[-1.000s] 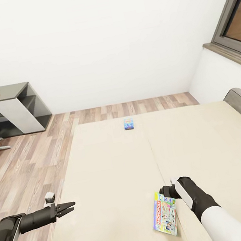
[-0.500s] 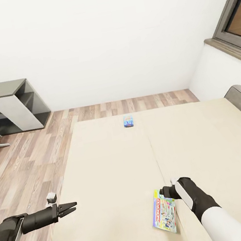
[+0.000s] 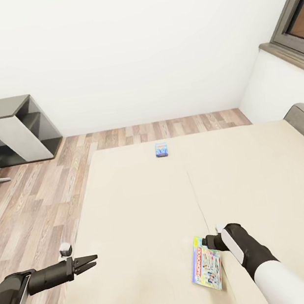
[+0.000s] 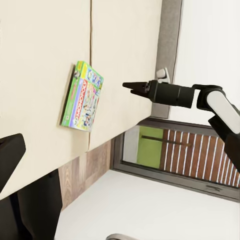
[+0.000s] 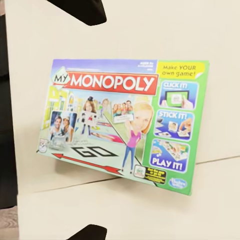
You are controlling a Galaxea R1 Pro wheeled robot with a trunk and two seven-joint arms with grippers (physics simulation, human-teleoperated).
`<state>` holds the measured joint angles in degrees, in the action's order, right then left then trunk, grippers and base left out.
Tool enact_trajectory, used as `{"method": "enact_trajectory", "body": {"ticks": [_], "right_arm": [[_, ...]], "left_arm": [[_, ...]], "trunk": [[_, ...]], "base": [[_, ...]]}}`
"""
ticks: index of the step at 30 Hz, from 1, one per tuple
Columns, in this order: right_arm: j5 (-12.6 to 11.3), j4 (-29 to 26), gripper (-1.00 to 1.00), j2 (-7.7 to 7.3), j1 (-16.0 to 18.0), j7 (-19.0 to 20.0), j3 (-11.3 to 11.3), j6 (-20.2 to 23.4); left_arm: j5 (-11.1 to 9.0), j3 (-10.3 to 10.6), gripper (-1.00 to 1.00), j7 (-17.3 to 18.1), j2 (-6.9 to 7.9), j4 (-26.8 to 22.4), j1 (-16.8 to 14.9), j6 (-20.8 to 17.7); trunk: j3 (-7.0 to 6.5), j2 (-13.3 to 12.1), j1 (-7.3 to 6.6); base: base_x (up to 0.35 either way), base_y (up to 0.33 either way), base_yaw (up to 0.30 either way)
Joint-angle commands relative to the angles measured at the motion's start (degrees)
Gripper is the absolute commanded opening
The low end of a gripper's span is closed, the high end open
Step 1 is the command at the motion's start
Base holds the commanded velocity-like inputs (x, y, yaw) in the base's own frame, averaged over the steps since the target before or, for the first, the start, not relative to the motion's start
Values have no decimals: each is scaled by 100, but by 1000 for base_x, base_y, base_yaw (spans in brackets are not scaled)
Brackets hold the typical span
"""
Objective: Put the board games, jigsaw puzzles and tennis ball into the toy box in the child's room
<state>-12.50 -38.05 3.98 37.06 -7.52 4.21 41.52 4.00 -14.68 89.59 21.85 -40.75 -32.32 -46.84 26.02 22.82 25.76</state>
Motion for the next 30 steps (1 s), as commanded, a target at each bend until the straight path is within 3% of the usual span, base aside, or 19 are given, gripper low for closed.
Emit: {"method": "enact_trajectory", "body": {"ticks": [1,17,30], "right_arm": [[-61,-9,100,5,3,-49,17,21],[-89,-17,100,-30,12,-36,34,1],[-82,30,100,-78,3,-5,19,-850]], "left_arm": [[45,-15,100,41,-2,-4,-3,-60],[38,-29,100,41,17,-4,-4,-69],[37,-36,100,41,24,-4,-3,-56]], "trunk": [[18,10,3],[170,10,3],[294,10,3]], "base": [[0,0,0],[0,0,0],[0,0,0]]}}
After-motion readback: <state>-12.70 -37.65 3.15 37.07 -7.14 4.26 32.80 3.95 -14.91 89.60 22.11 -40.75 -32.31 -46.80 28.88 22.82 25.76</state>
